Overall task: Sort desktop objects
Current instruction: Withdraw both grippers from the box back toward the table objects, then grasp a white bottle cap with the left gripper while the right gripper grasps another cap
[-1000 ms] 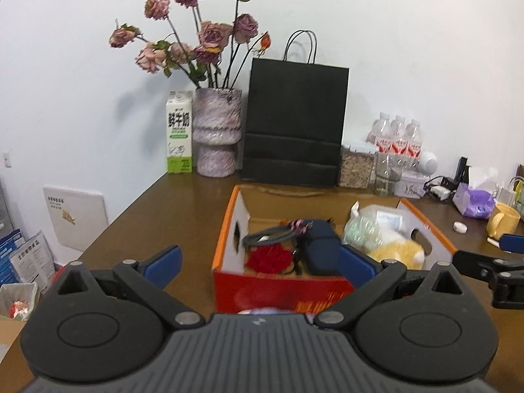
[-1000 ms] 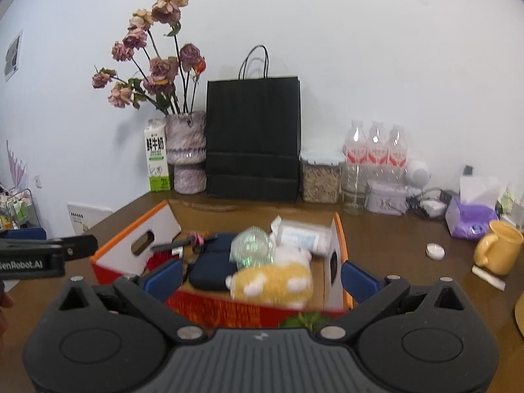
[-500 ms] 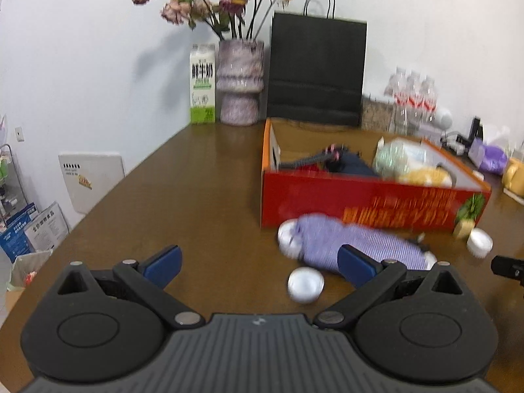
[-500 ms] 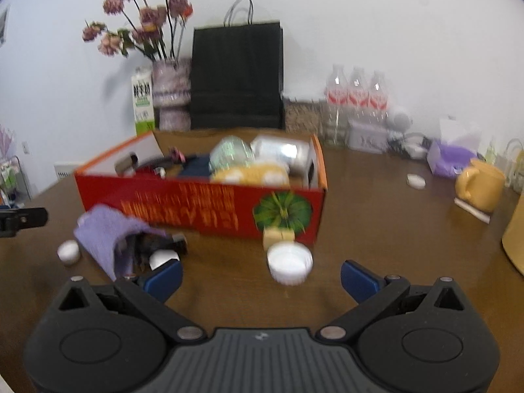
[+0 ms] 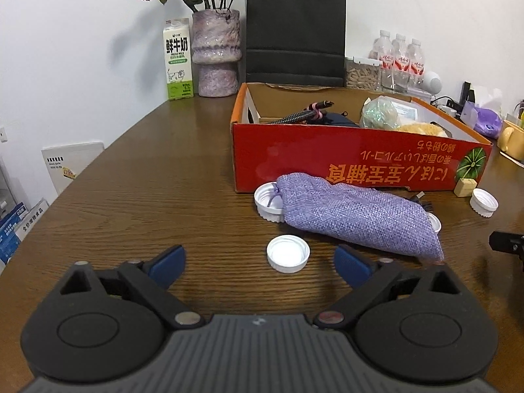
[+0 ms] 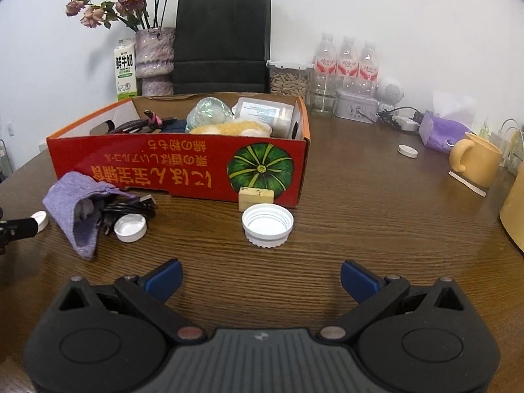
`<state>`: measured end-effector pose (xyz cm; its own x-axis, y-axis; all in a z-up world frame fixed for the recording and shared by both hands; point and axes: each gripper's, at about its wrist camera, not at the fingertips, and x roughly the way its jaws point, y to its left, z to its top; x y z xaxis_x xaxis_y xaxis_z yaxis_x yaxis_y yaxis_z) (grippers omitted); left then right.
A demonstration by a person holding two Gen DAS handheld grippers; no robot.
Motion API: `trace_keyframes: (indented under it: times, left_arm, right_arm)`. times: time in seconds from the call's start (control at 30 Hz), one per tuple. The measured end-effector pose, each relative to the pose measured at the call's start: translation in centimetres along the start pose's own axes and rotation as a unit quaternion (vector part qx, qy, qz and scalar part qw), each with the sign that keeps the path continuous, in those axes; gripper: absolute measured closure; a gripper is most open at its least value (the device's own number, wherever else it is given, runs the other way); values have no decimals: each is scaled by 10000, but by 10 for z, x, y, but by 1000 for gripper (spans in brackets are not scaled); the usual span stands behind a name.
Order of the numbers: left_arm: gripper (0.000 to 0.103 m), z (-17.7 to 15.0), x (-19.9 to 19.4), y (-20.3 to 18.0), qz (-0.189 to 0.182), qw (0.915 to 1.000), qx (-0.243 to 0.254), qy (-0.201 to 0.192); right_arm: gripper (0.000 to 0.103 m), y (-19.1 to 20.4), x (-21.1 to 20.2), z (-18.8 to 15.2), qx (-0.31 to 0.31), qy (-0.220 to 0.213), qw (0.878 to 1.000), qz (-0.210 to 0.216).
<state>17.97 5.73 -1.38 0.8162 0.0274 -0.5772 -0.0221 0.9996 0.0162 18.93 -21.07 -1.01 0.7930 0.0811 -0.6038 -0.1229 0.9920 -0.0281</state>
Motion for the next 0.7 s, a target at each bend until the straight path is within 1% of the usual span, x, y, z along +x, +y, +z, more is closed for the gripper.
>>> trace_keyframes:
  times: [0.07, 0.1, 0.13, 0.2, 0.27, 0.3, 0.37, 0.47, 0.53, 0.57, 0.6, 0.63, 0.67, 0.7]
  left_arm:
    - [18, 0, 3, -1, 1, 10000, -45, 17]
    - [21, 0, 5, -1, -12, 10000, -73, 29]
    - [26, 0, 6, -1, -41, 9999, -99, 46]
    - [30, 0, 8, -2, -64, 9999, -142, 20]
    - [42, 1, 8, -4, -40, 9999, -144, 1]
    - [44, 2, 8, -4, -28, 9999, -145, -5]
    - [54, 3, 9, -6, 43, 9999, -95, -5]
    - [63, 3, 8, -9, -1, 10000, -29, -7]
    - [66, 4, 8, -11, 14, 10000, 17, -9]
    - [71, 4, 8, -13, -11, 10000, 37, -9]
    - [73, 4, 8, -14, -52, 10000, 52, -10]
    - [73, 4, 8, -15, -36, 10000, 71, -13]
    - [73, 4, 8, -16, -13, 9999, 98, -22]
    - [74, 4, 8, -17, -1, 9999, 120, -28]
  right_arm:
    - [0, -2, 4, 1, 16, 20, 10000, -18]
    - [0, -3, 6, 2, 29, 25, 10000, -23]
    - [0, -4, 8, 3, 37, 29, 10000, -29]
    - [0, -5, 12, 6, 4, 24, 10000, -56]
    - [2, -5, 18, 10, -50, 70, 9999, -105]
    - [2, -6, 21, 13, -55, 60, 9999, -104]
    - [3, -9, 27, 17, -43, 94, 9999, -134]
    - [9, -12, 36, 23, 37, 160, 9998, -70]
    - [11, -13, 40, 26, 94, 181, 9998, 30]
    - [16, -13, 41, 26, 114, 162, 9998, 98]
    - [26, -14, 41, 27, 143, 141, 9996, 176]
    - [31, -13, 41, 27, 147, 116, 9996, 209]
    - [44, -13, 40, 28, 138, 92, 9996, 207]
    - [58, -13, 39, 28, 134, 75, 9996, 228]
